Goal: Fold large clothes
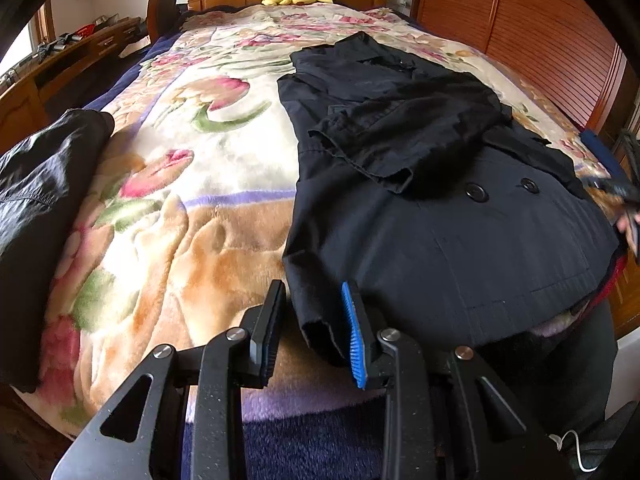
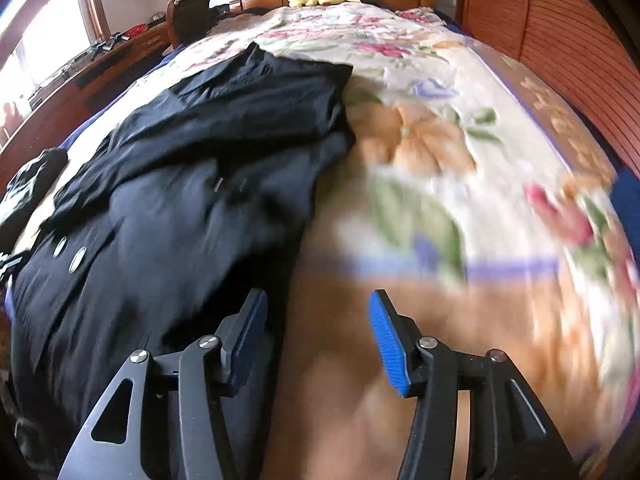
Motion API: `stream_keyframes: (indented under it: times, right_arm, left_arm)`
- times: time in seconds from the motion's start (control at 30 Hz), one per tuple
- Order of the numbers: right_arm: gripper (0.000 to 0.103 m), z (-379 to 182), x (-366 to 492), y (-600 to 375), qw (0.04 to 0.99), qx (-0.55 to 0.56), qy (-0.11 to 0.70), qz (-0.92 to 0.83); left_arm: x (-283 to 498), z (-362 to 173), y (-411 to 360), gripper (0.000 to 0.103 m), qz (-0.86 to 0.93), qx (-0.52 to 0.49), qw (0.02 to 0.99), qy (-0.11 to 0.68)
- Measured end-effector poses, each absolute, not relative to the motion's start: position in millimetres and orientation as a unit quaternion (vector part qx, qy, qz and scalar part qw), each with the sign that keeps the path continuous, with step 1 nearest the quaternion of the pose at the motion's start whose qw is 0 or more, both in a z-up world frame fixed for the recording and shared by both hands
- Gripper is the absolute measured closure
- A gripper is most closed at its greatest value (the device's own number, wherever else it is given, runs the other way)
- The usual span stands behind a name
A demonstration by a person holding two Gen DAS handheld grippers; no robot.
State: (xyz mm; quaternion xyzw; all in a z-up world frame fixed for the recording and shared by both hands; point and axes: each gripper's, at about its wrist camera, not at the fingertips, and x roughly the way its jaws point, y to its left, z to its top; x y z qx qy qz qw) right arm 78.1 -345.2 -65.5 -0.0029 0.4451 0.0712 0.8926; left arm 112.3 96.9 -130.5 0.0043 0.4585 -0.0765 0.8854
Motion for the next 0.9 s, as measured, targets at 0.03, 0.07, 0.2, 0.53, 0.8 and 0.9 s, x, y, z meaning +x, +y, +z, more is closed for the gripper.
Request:
stream_keyframes:
  times: [0.03,0.07,0.2,0.53,0.8,0.9]
  right_arm:
    - [0.047,-65.3,66.6,-343.6,0.891,-0.001,0.447,0.077]
    - [0.047,-64.7,55.1,-341.3,0.891,-0.002,0.447,0.083]
    - [0.047,-64.3,19.4,-326.4,0.891,-0.034,0.447,0.071]
    - [0.047,-83.4,12.7,-306.6,0.891,-0.036,0.443,0.088]
    - [0.047,-89.2,5.1,-313.7,0.892,-0.008,0.443,0.086]
    - [0.047,-86.6,-4.1,-312.6,0.890,-0.009,0.446,0.091]
  left_arm:
    - [111.1,-130.2,96.8,0.073,-0.076,0.004,0.886,0.458]
    - [109.5,-130.0,96.5,0.073,-0.075,0.003,0.886,0.458]
    - [104.0,-129.5,93.0,0.073,-0.068,0.006,0.887,0.456]
    - [99.8,-132.5,91.9,0.073,-0.052,-0.003,0.892,0.449]
    - [94.9,-134.2,97.4,0.073,-0.055,-0.022,0.898,0.436]
    - [92.6,-134.8,98.8,0.073,-0.053,-0.031,0.901,0.430]
